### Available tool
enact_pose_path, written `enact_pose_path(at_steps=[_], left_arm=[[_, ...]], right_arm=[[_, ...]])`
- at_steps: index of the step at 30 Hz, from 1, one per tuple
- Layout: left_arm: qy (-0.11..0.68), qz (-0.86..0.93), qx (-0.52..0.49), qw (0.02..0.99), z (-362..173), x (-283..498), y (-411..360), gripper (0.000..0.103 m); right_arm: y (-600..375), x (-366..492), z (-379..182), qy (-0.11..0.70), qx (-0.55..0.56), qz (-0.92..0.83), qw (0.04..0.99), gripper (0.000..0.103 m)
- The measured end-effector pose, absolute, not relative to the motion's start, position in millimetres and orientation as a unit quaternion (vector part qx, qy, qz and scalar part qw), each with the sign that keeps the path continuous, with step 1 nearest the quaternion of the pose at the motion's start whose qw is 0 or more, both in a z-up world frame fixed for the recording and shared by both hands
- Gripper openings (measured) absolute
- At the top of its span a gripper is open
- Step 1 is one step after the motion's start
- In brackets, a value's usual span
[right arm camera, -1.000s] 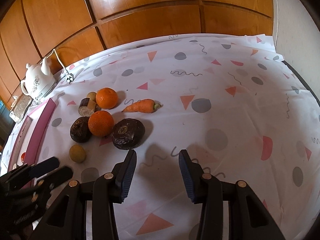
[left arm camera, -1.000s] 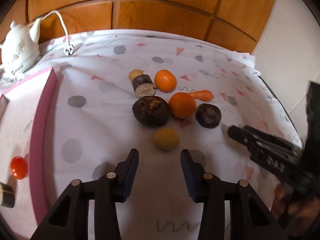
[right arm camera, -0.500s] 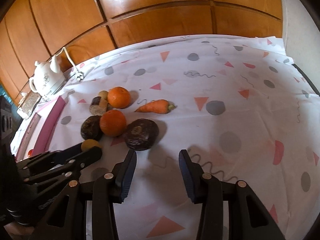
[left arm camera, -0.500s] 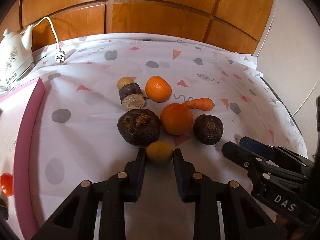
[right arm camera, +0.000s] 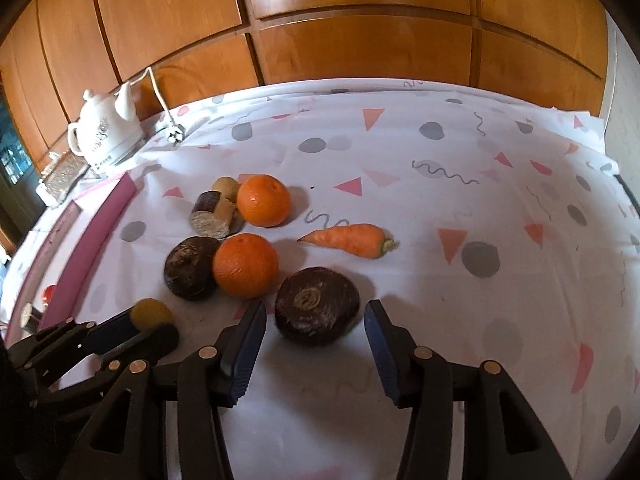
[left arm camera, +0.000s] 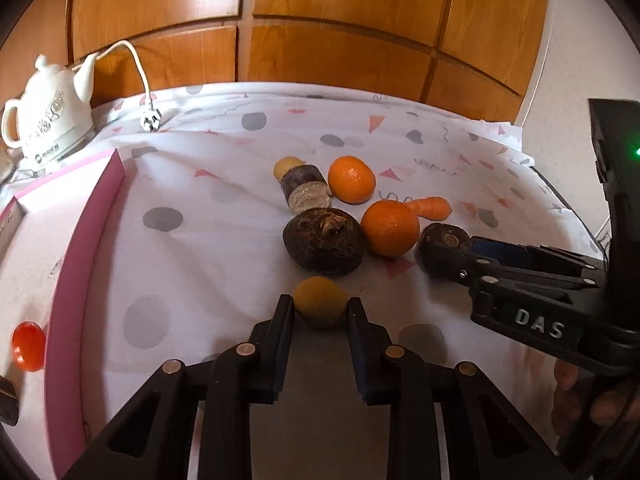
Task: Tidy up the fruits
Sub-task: 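Close the left tool on the potato while the right tool grasps the beet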
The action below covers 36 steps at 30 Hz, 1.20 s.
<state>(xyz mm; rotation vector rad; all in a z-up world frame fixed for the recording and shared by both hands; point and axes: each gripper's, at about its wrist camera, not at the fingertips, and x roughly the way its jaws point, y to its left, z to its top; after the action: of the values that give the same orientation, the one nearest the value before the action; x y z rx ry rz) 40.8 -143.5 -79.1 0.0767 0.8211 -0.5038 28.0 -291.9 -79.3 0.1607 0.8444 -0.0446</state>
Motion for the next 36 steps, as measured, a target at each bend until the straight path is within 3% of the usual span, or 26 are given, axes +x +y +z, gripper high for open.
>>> enact_pose_path(at_steps=[3, 6, 14, 36], left_arm=[[0.398, -0.243, 0.033, 0.884, -79.1, 42.6, -142.4, 0.028], [0.401, -0.245, 0.033, 0.882, -78.8, 44.5, -142.8, 0.028], [0.411, -0.261, -0.015, 0.874, -78.9, 50.8, -132.9, 0.027], [0.413, -0.232, 0.007, 0.88, -71.9, 40.3, -131.9, 0.026]], right_arm=[[-293.3, 30.0, -84.3, 0.406, 0.073, -0.029, 0.91, 0.052], [-287.6, 27.8, -86.7, 0.397, 0.046, -0.041, 0.916, 0.045], [-286.0, 27.3, -88.5, 0.392, 0.035, -0.048, 0.918, 0.045], [-287.6, 25.1, -89.0, 0.386, 0.047, -0.045, 0.92, 0.045]])
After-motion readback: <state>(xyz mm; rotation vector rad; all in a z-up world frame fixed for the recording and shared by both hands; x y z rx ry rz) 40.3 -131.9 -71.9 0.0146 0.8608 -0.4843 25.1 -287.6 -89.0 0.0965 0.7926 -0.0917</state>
